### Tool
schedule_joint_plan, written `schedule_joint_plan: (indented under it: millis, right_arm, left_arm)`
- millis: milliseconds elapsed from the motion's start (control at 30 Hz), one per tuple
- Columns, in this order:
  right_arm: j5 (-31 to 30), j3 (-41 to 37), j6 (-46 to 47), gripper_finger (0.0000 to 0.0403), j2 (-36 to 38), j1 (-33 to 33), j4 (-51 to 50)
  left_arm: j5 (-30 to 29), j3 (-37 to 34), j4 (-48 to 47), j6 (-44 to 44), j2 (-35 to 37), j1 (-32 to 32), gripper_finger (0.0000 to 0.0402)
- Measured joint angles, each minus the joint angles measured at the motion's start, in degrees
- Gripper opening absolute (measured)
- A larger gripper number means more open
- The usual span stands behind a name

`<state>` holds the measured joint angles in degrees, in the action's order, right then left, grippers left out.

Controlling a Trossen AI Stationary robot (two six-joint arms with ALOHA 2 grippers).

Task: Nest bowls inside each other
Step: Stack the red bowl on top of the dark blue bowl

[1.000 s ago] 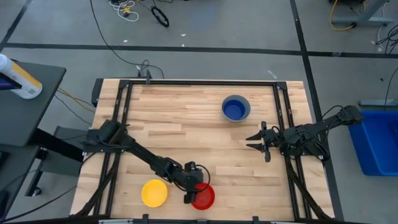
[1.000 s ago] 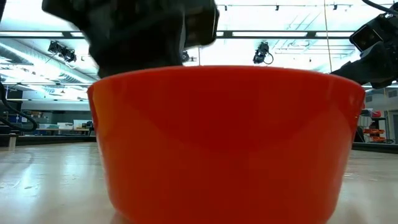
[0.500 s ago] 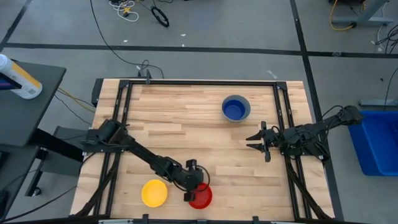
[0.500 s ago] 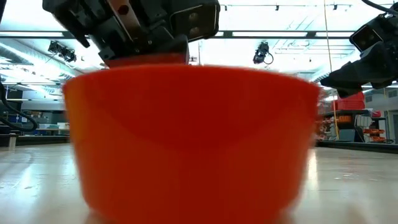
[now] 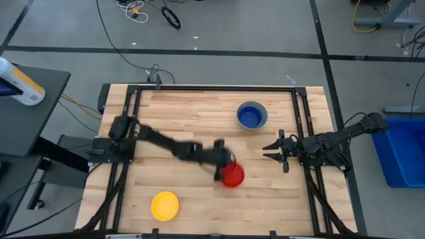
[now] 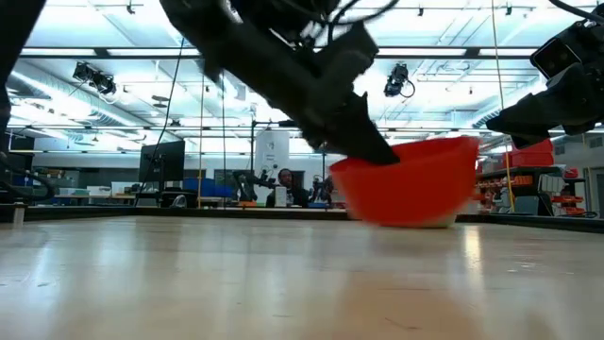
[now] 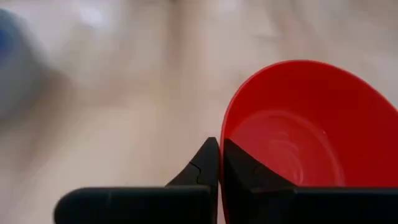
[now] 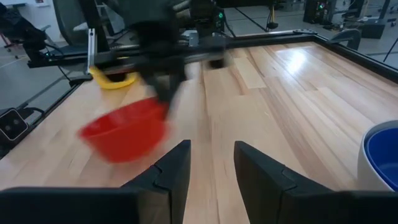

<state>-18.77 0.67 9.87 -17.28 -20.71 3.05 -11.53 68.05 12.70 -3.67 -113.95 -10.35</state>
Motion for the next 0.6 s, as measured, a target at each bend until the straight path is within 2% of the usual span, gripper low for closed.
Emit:
schedule_joint_plan:
  millis: [167,333,433,600]
  right_arm:
    - [0.00,0.00,-0.02,0.0130,-0.02,-0.02,0.00]
    - [-0.01,0.00,-0.02,0.0129,-0.35,-0.01,0.06]
    - [-0.02,0.00,-0.02,0.0129,-0.42,0.00,-0.04]
    - [-0.06,0.02,-0.02,0.0129,-0.73,0.00,-0.02]
  left_arm:
    - [8.46,-0.02,5.39,5.24,2.20,12.28,0.0005]
    - [17.87,1.09,10.85,5.91,3.70,22.72,0.0005]
    - [22.85,4.56,9.85,5.58,3.44,27.08,0.0005]
    - [24.70,12.15,1.33,7.35,1.18,29.99,0.0005]
